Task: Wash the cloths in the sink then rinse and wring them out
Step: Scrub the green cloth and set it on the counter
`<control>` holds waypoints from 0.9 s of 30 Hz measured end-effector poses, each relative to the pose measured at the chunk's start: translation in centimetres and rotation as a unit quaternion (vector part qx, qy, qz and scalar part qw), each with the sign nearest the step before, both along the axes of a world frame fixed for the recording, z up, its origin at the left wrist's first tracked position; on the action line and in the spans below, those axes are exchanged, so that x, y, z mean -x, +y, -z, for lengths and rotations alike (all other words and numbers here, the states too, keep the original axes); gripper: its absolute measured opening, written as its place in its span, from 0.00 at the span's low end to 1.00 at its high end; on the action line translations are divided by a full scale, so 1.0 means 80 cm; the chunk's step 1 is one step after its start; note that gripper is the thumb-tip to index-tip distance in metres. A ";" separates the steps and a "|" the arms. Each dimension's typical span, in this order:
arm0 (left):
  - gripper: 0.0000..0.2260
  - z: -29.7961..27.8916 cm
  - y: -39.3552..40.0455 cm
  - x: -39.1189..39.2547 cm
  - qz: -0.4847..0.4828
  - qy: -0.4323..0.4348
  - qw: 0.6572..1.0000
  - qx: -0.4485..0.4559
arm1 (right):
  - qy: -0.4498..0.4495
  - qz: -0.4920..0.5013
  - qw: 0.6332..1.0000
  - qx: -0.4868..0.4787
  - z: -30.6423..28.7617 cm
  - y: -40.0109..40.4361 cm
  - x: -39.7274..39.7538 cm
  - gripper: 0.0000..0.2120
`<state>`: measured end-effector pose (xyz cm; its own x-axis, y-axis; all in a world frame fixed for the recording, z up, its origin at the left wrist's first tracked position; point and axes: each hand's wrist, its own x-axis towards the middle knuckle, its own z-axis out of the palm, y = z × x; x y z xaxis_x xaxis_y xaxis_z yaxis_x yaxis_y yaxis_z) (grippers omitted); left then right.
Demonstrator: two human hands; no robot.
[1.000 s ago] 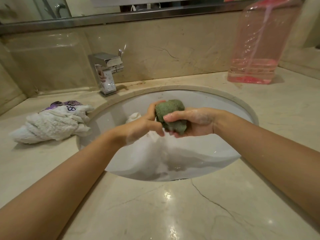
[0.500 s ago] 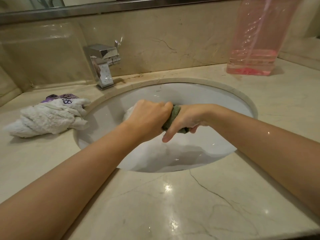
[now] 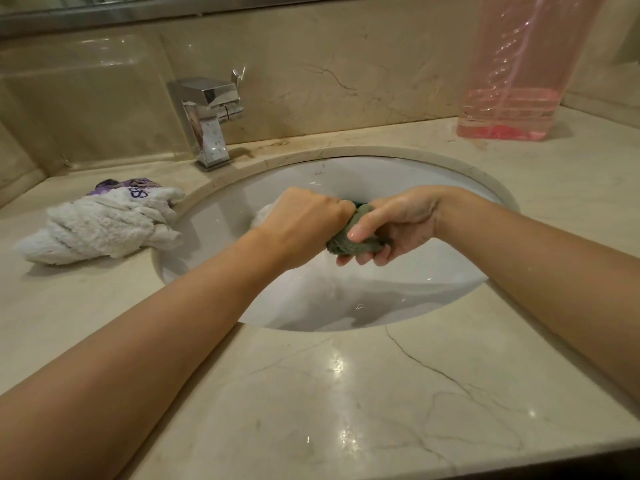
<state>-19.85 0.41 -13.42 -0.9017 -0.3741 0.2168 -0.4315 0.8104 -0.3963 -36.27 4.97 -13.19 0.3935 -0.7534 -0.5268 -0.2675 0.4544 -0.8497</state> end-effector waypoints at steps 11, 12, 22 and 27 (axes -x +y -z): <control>0.06 0.014 -0.003 0.009 -0.164 -0.084 0.977 -0.108 | 0.562 -0.028 0.775 0.287 0.024 -0.016 -0.058 0.13; 0.06 0.014 -0.005 0.007 -0.172 -0.076 0.975 -0.119 | 0.571 -0.025 0.761 0.306 0.025 -0.017 -0.060 0.13; 0.05 0.008 -0.019 0.007 -0.255 -0.046 0.937 -0.236 | 0.612 -0.010 0.670 0.420 0.031 -0.017 -0.072 0.05; 0.06 0.013 -0.032 -0.001 -0.279 -0.034 0.900 -0.333 | 0.628 -0.041 0.640 0.442 0.033 -0.019 -0.078 0.01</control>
<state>-19.73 -2.11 -14.46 -0.5362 -0.7993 -0.2713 -0.8380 0.5426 0.0574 -30.04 3.47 -15.80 0.1359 -0.9792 0.1505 -0.9832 -0.1145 0.1424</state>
